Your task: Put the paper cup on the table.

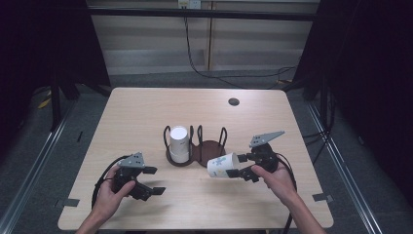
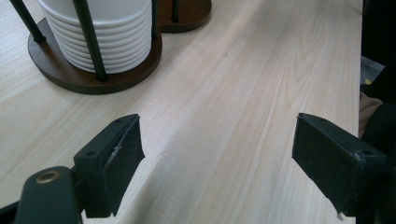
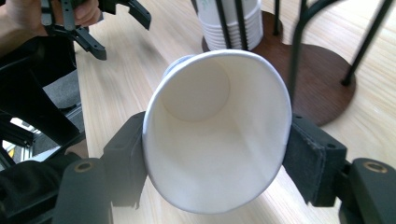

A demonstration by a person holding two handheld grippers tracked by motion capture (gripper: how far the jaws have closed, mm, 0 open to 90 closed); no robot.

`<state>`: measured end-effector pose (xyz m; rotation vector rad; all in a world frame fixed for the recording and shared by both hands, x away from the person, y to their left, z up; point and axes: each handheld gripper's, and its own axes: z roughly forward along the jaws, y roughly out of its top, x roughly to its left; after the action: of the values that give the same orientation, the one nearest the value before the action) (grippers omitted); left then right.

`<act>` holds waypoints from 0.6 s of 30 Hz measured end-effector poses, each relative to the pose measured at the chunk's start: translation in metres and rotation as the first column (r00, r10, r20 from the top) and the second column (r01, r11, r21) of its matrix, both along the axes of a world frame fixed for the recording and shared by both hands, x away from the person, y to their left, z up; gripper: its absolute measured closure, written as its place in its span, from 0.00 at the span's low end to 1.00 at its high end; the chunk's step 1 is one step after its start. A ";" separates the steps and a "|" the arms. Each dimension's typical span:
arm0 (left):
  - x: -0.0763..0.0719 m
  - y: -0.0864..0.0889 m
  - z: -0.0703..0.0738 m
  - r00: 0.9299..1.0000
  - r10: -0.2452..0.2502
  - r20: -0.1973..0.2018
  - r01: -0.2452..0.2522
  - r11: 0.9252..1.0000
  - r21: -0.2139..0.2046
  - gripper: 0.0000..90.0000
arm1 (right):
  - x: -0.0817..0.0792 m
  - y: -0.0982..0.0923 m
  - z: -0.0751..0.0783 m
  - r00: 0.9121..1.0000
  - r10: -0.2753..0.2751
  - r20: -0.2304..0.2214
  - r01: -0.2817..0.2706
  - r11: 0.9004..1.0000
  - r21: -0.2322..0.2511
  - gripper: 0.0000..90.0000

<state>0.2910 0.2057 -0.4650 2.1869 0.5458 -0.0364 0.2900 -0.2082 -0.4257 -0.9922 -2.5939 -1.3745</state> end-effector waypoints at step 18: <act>-0.002 0.002 0.002 0.999 0.026 0.030 -0.026 1.000 0.005 0.18 | 0.013 -0.031 0.004 0.996 -0.083 -0.039 0.078 0.989 -0.125 0.32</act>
<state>0.2885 0.2080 -0.4627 2.1814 0.5583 0.0117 0.3034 -0.2391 -0.4217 -1.1425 -2.6616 -1.2050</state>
